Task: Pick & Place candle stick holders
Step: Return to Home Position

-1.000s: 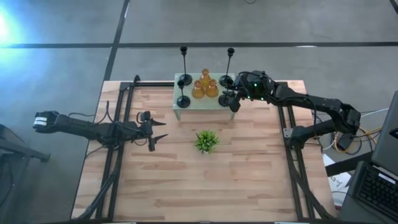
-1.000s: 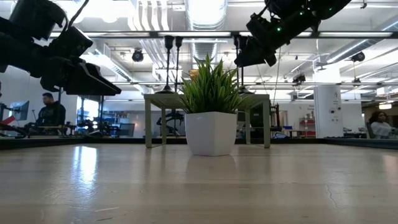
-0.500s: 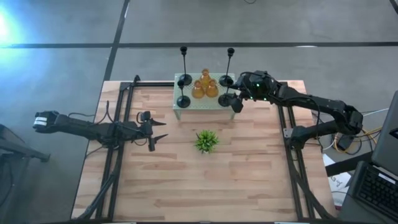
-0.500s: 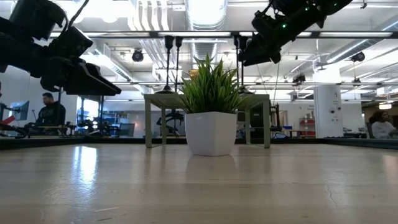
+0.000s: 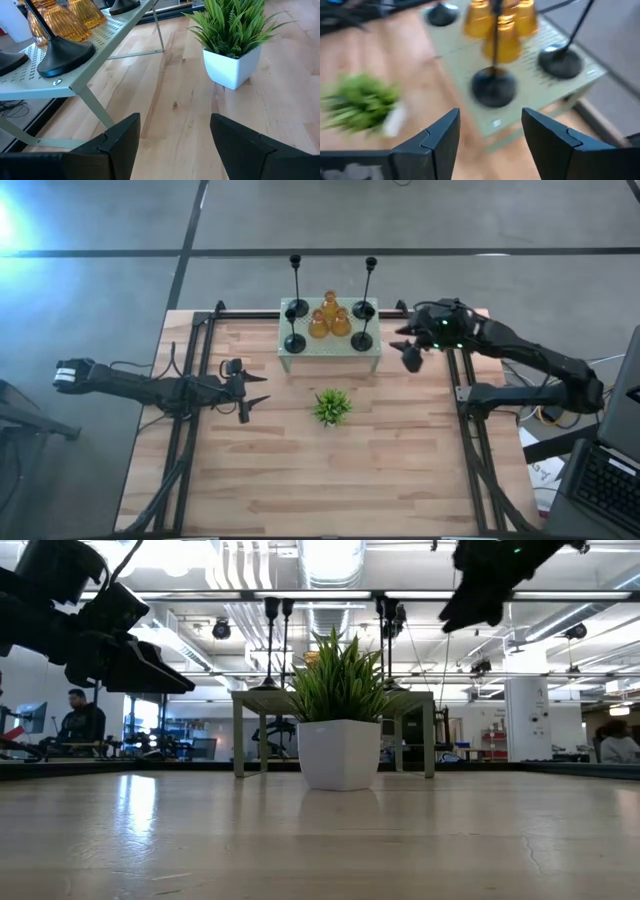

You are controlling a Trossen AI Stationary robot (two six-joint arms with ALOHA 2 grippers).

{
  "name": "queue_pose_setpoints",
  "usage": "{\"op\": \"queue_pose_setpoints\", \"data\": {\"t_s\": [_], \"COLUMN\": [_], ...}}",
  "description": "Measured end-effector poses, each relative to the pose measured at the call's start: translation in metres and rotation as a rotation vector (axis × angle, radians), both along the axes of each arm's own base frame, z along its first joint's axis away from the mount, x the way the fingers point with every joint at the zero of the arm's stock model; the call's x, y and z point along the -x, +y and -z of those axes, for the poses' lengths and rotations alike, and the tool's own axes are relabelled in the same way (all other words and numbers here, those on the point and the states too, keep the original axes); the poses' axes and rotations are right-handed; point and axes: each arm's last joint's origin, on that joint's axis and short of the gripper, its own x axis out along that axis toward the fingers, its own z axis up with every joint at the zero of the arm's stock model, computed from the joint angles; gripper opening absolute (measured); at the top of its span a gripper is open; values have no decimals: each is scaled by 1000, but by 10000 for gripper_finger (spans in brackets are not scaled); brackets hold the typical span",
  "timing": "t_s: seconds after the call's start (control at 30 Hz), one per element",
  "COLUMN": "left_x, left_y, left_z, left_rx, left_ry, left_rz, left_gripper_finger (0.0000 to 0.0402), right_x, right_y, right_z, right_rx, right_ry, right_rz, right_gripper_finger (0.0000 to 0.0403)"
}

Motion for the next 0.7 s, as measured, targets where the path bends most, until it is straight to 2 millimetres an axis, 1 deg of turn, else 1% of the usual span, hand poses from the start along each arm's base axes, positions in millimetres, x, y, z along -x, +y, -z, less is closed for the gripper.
{"op": "queue_pose_setpoints", "data": {"t_s": [0.1, 0.2, 0.4, 0.5, 0.67, 0.7], "left_x": [0, 0, 0, 0, 0, 0], "left_y": [0, 0, 0, 0, 0, 0], "left_z": [0, 0, 0, 0, 0, 0], "left_rx": [0, 0, 0, 0, 0, 0], "left_ry": [0, 0, 0, 0, 0, 0], "left_rz": [0, 0, 0, 0, 0, 0], "left_gripper_finger": [245, 245, 245, 246, 245, 246], "right_x": [14, 19, 14, 14, 24, 27], "right_y": [12, 23, 42, 52, 61, 62], "right_z": [-1, 9, 57, 79, 104, 110], "right_rx": [-85, -109, -151, -142, -70, -52], "right_ry": [-39, -118, -329, -387, -441, -459], "right_rz": [-61, -126, -245, -301, -371, -382], "right_gripper_finger": [195, 177, 125, 90, 23, 16]}}
